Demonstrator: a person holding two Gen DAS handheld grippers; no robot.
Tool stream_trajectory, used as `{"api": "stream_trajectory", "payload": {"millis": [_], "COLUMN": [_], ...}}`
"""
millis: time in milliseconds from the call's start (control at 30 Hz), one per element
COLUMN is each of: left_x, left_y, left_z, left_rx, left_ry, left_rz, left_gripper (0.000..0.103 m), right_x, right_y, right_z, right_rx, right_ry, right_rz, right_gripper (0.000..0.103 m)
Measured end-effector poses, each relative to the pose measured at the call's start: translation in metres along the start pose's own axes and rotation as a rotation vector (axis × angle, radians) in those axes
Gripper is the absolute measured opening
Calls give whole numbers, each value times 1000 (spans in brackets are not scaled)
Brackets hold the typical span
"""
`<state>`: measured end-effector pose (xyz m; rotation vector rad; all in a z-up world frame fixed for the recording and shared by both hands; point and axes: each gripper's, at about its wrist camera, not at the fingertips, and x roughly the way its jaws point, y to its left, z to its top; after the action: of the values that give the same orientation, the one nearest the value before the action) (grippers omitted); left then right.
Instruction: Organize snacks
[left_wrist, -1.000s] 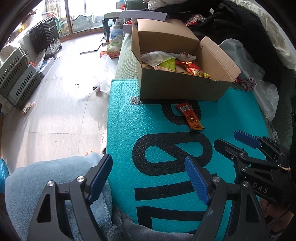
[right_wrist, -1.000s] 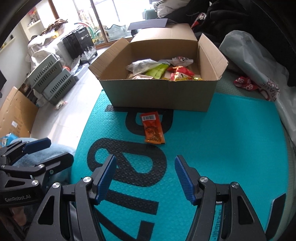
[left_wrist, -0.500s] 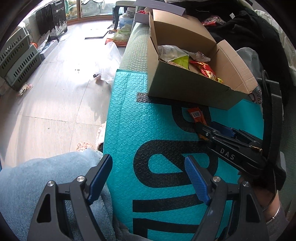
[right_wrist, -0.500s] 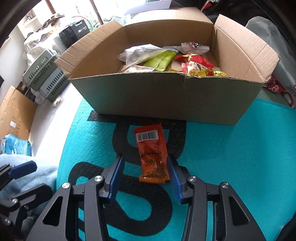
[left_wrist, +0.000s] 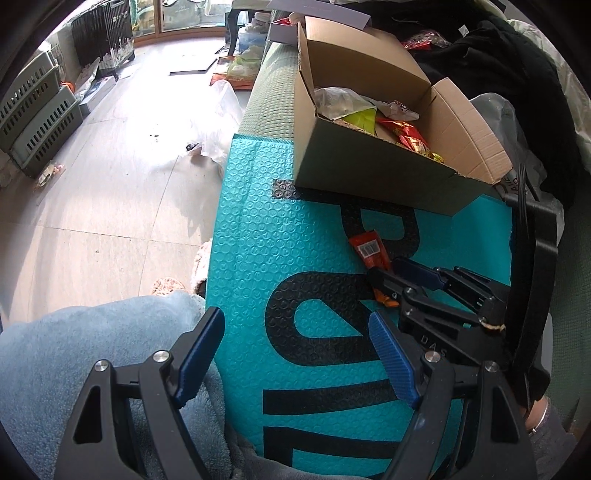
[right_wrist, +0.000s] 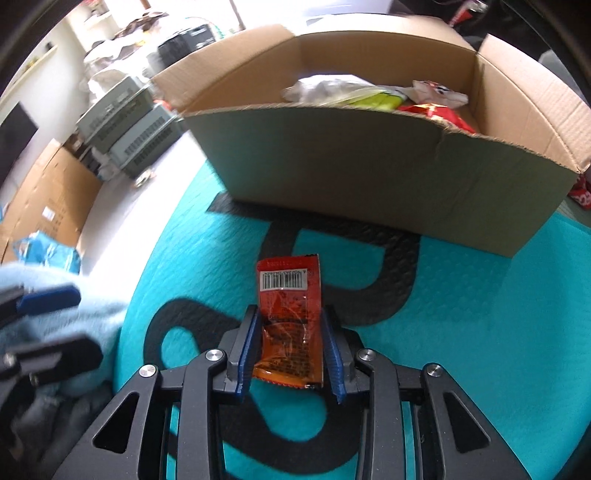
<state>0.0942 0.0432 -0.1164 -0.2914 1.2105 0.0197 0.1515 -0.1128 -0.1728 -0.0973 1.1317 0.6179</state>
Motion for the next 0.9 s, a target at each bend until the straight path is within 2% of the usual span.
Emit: {"api": "stream_trajectory", "payload": {"millis": [233,333,533,700,867,900], "left_x": [-8,-10,-16,-21,-18,-16], "left_y": [-12,-21,-28,-25,-18,-18], "left_z": [-17,-27,-36,-37,-38,-38], "left_rx": [33,57,44,52,64,70], "left_ry": [10,18,17,2,9,15], "left_rz": [-5,-7,-28,-5,-1,-7], "left_gripper": [80,80,80,80,80,80], "right_x": [-14,-24,-41,-39,-33,-33], "right_y": [12,12,10,20,26,26], "right_z": [-30,-43,-64,-76,-70,-70], "right_rx": [-108,-149,-53,-53,-75,-81], "right_ry": [61,90,92,70,50,46], "right_rz": [85,96,99,76,38,27], "right_gripper": [29,29,30,46,45,42]}}
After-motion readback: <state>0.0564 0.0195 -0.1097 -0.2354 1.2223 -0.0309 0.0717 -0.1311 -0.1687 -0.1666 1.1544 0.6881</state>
